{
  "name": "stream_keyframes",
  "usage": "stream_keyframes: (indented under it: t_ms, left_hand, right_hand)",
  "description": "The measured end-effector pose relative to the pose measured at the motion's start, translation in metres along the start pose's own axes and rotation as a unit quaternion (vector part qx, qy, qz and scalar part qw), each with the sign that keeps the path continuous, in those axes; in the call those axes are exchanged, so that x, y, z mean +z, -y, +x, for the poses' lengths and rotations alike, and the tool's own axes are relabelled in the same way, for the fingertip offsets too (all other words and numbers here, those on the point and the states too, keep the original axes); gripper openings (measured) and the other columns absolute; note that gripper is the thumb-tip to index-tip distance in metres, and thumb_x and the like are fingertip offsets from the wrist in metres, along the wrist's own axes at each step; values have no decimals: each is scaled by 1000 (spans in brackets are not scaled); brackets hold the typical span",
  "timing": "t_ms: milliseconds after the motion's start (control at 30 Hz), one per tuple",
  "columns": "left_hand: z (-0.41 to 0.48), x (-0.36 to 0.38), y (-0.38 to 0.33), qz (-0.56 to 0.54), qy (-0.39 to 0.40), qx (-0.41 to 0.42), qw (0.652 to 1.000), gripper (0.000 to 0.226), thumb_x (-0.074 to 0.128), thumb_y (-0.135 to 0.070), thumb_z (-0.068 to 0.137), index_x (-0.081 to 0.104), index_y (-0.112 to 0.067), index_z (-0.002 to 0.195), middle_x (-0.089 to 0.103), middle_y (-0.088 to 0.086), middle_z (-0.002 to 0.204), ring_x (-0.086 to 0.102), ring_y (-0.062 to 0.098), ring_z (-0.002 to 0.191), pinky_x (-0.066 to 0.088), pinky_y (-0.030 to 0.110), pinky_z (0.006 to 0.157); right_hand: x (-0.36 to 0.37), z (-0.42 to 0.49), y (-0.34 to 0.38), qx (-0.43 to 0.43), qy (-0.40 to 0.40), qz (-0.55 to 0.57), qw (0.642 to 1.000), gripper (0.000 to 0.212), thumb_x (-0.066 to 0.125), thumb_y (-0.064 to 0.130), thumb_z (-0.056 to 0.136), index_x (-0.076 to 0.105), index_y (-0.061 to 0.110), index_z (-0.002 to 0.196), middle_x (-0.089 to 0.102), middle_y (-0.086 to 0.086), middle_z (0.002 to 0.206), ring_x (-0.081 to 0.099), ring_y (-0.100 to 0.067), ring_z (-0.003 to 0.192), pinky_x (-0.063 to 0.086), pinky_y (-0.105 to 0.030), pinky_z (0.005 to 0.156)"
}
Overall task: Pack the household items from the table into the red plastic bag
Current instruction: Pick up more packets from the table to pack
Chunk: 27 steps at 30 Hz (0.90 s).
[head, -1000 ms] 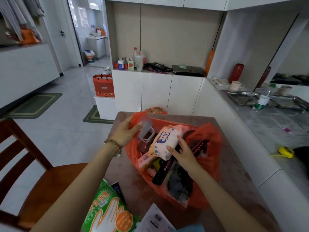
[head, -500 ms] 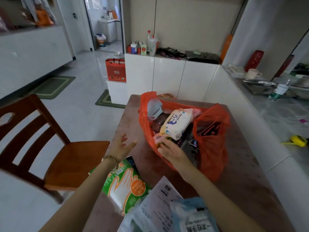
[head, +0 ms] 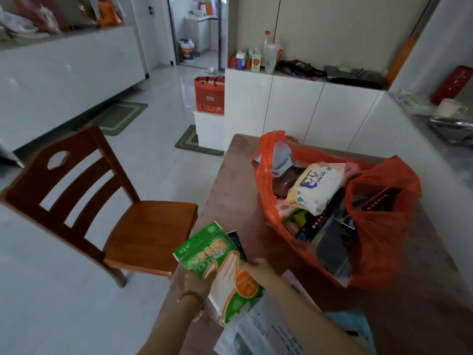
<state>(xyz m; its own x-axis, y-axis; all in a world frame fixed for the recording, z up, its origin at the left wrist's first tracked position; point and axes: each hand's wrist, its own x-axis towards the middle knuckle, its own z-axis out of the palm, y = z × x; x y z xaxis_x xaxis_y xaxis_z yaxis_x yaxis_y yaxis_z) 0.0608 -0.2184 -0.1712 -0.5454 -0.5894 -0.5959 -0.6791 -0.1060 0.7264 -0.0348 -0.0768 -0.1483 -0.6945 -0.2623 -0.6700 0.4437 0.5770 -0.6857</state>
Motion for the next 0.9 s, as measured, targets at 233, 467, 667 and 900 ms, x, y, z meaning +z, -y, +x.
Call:
stream_keyframes:
  t_ms: [233, 467, 667, 900]
  left_hand:
    - [2, -4, -3, 15, 37, 105, 994, 54, 67, -11, 81, 43, -10, 130, 58, 11, 126, 54, 28, 117, 47, 49, 98]
    - [-22, -38, -19, -68, 47, 128, 988, 77, 74, -26, 75, 33, -12, 139, 53, -1, 119, 61, 15, 95, 55, 31, 82]
    - [-76, -60, -88, -214, 145, 228, 939, 56, 79, -34, 59, 59, -25, 111, 73, 5, 101, 72, 27, 86, 59, 37, 65]
    - [-118, -10, -188, -90, 234, 313, 916, 32, 61, -18, 87, 55, -12, 118, 72, 7, 101, 72, 14, 77, 56, 20, 56]
  right_hand:
    - [16, 2, 1, 19, 46, 57, 997, 40, 78, 33, 75, 59, 11, 102, 68, -8, 112, 66, -14, 80, 52, -20, 60]
    - [20, -38, 15, -55, 92, 185, 977, 20, 76, 16, 78, 67, 20, 96, 77, -1, 87, 73, -17, 78, 58, -28, 67]
    - [-23, -97, 54, -156, 120, 237, 951, 33, 76, 17, 75, 65, 22, 106, 77, 0, 94, 74, -18, 83, 58, -26, 63]
    - [-111, -126, 74, -180, 9, 319, 931, 34, 73, 10, 72, 67, 14, 105, 77, -10, 92, 74, -25, 77, 59, -33, 62]
